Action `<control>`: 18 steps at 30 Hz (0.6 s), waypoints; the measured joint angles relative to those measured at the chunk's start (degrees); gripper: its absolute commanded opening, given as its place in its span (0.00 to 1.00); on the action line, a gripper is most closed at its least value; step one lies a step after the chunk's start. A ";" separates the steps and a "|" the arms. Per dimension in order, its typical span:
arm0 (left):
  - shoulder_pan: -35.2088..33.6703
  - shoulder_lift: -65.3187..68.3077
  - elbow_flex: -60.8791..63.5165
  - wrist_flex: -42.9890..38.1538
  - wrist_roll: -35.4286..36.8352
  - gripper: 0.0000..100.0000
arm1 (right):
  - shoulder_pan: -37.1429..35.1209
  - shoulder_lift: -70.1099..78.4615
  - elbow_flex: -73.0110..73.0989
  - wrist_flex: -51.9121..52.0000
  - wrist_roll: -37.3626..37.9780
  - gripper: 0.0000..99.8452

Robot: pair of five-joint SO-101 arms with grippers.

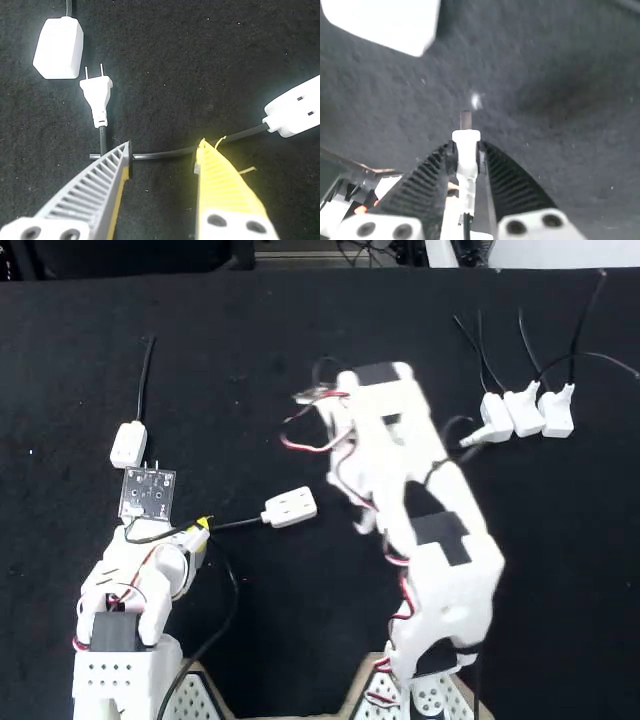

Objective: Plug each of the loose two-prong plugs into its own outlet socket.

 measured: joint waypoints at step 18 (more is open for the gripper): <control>0.00 0.00 1.05 -0.26 0.00 0.22 | 3.87 -18.55 26.20 -18.02 5.36 0.01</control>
